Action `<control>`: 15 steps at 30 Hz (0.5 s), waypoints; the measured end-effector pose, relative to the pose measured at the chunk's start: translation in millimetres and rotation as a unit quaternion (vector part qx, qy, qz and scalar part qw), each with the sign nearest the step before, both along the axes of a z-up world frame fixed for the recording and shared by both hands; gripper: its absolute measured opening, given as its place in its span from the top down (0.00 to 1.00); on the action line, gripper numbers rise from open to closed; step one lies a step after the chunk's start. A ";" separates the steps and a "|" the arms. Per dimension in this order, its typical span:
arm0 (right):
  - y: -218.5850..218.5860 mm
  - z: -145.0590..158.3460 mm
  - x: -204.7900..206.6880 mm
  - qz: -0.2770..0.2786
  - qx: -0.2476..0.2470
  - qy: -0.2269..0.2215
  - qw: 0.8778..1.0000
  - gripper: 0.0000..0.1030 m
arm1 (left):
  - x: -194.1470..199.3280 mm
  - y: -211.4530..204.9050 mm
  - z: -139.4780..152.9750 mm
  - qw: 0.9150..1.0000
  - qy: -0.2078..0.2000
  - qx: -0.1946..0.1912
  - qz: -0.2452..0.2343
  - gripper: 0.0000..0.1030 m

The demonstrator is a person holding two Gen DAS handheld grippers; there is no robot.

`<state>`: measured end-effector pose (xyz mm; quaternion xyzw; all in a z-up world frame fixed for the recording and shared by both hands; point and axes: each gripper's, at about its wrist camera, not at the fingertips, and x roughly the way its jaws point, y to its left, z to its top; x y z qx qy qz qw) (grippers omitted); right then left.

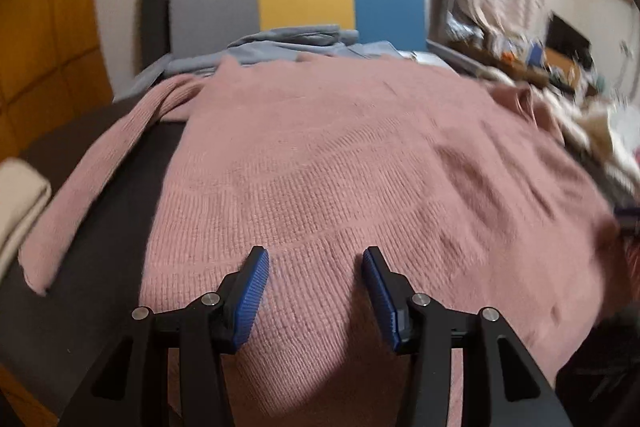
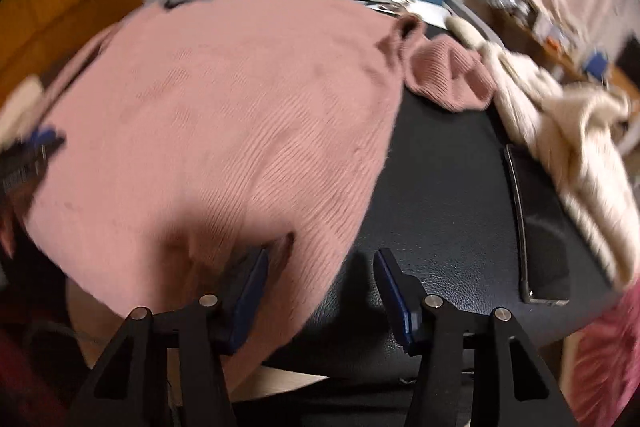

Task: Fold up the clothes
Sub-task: 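Grasp the sweater hem with the right tool and straighten it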

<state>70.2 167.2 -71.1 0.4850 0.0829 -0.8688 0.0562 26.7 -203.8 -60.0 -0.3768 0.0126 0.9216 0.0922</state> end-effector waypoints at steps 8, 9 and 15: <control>-0.9 -5.5 -8.3 -0.013 0.036 0.016 0.999 0.83 | -6.7 -1.8 -6.4 1.000 0.001 -0.026 -0.001 0.50; 4.4 -4.6 -7.0 -0.022 0.038 0.016 0.999 0.93 | -5.5 -1.1 -6.7 1.000 0.004 -0.030 -0.004 0.50; 48.4 3.6 6.4 -0.113 -0.038 0.020 0.993 0.95 | -3.4 -0.5 -8.5 1.000 0.012 -0.028 -0.005 0.47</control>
